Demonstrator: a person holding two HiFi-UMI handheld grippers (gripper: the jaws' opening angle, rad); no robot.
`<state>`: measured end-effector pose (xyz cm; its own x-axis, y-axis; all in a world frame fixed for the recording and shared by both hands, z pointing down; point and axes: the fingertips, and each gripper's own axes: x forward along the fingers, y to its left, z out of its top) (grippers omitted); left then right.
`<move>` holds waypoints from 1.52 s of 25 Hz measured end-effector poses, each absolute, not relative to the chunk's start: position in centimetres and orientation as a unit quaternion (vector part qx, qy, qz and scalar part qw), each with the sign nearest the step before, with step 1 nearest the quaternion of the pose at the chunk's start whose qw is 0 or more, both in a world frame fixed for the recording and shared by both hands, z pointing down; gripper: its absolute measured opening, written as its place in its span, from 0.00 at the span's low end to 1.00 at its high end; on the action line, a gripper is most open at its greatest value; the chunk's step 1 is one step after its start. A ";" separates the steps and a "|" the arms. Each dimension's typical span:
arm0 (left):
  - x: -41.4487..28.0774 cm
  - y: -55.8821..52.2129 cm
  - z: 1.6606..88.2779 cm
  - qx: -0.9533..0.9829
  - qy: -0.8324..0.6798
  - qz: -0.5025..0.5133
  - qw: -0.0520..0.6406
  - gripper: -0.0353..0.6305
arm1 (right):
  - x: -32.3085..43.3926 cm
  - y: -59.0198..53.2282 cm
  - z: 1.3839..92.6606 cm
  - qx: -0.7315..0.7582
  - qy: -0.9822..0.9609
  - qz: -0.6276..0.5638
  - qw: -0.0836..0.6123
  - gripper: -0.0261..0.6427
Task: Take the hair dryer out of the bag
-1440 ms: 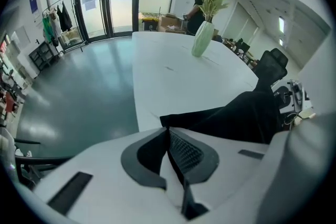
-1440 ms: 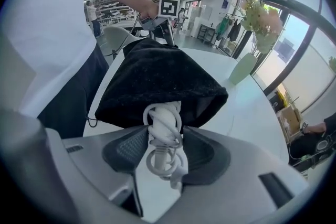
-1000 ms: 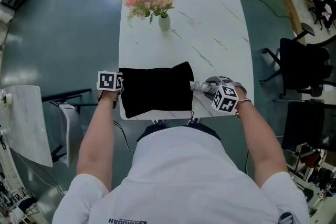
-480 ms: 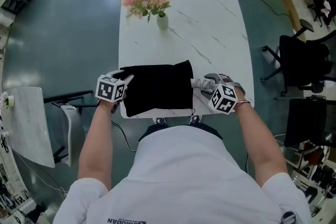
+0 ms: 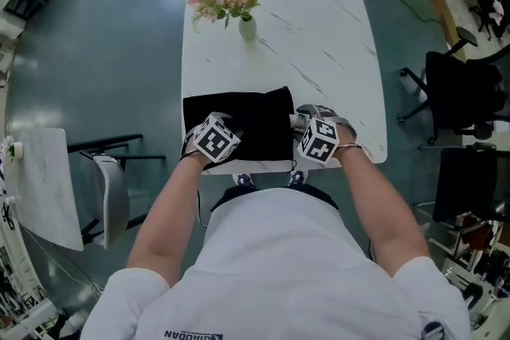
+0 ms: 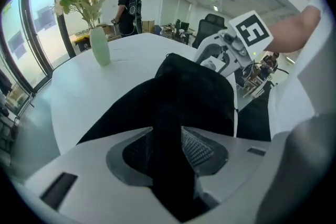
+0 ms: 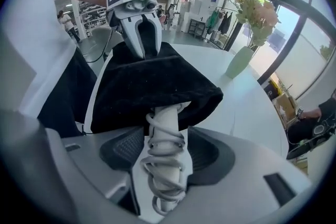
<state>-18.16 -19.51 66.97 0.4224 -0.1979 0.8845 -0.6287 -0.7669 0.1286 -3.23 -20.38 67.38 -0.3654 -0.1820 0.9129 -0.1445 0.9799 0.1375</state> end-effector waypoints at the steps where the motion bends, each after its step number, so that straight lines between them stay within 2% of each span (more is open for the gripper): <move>1: -18.2 -19.4 67.4 0.807 -0.253 0.483 0.226 0.32 | -3.4 -20.5 67.5 0.097 -0.824 -0.019 0.558 0.44; 5: -18.8 -18.2 69.4 0.783 -0.240 0.531 0.217 0.32 | -3.6 -20.6 68.0 0.095 -0.817 -0.027 0.569 0.42; 10: -18.8 -18.3 70.1 0.779 -0.251 0.529 0.226 0.28 | -3.9 -20.6 68.3 0.088 -0.814 -0.023 0.573 0.41; 11: -18.9 -18.4 70.1 0.777 -0.257 0.527 0.230 0.26 | -4.0 -20.6 68.4 0.083 -0.812 -0.028 0.577 0.41; 13: -19.2 -18.6 70.1 0.776 -0.269 0.520 0.233 0.12 | -4.0 -20.7 68.4 0.075 -0.808 -0.038 0.583 0.41; 19: -19.5 -18.5 70.4 0.779 -0.278 0.499 0.257 0.11 | -4.1 -20.6 68.8 0.055 -0.799 -0.043 0.597 0.41; 29: -19.4 -18.7 70.3 0.776 -0.284 0.506 0.248 0.10 | -3.0 -20.2 67.8 0.060 -0.811 -0.035 0.581 0.39; 38: -19.6 -18.7 70.1 0.771 -0.294 0.509 0.245 0.10 | 1.1 -20.0 67.8 0.070 -0.804 -0.031 0.589 0.39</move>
